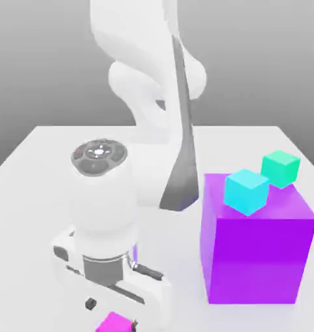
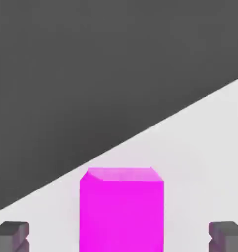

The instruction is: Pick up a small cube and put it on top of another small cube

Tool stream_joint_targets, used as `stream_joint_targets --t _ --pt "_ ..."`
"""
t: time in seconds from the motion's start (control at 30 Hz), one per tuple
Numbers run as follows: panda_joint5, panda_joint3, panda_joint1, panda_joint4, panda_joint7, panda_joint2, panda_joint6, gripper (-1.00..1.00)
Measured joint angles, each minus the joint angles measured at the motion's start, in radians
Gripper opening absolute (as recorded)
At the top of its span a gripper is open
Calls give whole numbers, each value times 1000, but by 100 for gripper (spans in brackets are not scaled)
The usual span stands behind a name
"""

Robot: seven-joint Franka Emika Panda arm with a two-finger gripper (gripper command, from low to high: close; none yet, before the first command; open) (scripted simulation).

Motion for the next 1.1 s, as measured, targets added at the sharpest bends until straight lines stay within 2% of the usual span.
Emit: stream_joint_targets --t 0.27,0.4,0.6,1.1 --pt "0 1 -1 -3 1 -14 -11 -100" --pt "4 8 1 -31 -1 -147 -115 -100" --pt "22 71 60 -62 7 -362 -296 -100" --pt "114 202 278 -146 5 -875 -723 -100"
